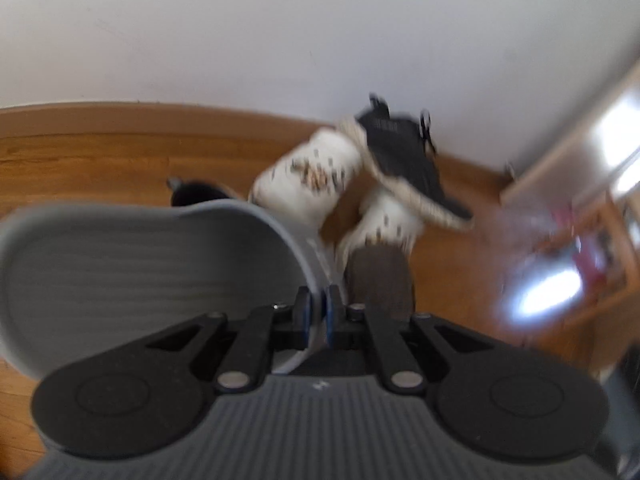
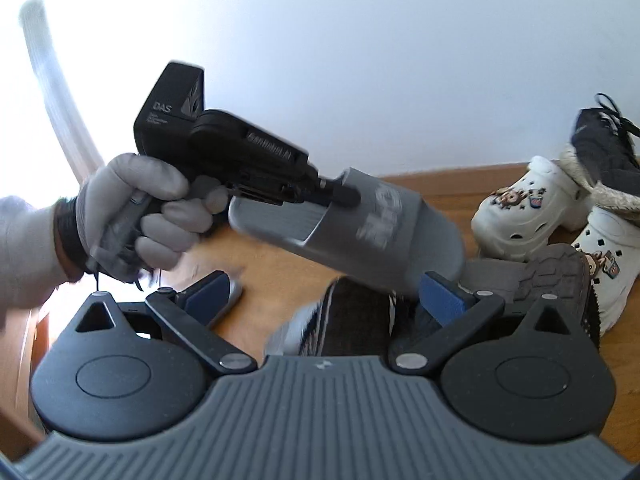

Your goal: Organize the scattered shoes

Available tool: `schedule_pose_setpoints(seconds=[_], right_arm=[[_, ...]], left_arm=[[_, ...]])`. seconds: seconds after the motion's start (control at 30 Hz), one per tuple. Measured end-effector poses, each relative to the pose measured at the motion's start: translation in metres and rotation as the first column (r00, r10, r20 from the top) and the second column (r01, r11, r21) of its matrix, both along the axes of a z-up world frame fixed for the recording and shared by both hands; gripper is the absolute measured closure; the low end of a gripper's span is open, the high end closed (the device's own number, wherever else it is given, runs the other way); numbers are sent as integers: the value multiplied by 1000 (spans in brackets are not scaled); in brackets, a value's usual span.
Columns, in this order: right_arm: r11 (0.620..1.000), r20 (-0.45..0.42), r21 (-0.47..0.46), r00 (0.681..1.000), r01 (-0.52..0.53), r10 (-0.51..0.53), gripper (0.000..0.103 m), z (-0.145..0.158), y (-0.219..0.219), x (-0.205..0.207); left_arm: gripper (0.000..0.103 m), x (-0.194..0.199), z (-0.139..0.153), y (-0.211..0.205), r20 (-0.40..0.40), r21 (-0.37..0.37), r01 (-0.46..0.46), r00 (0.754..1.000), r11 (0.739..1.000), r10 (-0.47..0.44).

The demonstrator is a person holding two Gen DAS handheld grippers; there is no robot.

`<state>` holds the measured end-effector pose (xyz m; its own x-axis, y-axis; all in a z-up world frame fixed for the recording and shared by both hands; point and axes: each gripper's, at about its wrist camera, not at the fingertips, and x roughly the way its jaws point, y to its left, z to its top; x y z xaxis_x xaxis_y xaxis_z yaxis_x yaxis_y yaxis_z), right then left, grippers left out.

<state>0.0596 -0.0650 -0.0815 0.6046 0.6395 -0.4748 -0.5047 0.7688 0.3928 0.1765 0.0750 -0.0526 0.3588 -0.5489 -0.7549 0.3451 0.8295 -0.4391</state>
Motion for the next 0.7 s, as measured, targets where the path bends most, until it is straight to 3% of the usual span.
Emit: schedule_pose_setpoints(seconds=[0.07, 0.2, 0.33, 0.47, 0.6, 0.7], right_arm=[[997, 11, -66, 999, -43, 44, 1, -2, 3, 1], [975, 90, -209, 991, -81, 102, 1, -2, 19, 6], [926, 177, -347, 959, -149, 220, 1, 1, 37, 13], [822, 110, -493, 916, -287, 385, 1, 5, 59, 36], [757, 67, -548, 883, -357, 465, 1, 16, 74, 57], [668, 41, -604, 820, -435, 571, 1, 34, 94, 73]], left_arm=[[93, -1, -15, 15, -46, -13, -37, 998, 999, 37], [91, -4, -12, 51, -70, -74, -88, 994, 993, 83], [61, -2, -7, 52, -75, -53, -129, 989, 990, 125], [53, -7, 10, 54, -47, -22, -110, 993, 994, 109], [45, -23, 19, 74, -30, -26, -128, 991, 991, 128], [44, -37, 17, 90, -33, -42, -161, 987, 986, 160]])
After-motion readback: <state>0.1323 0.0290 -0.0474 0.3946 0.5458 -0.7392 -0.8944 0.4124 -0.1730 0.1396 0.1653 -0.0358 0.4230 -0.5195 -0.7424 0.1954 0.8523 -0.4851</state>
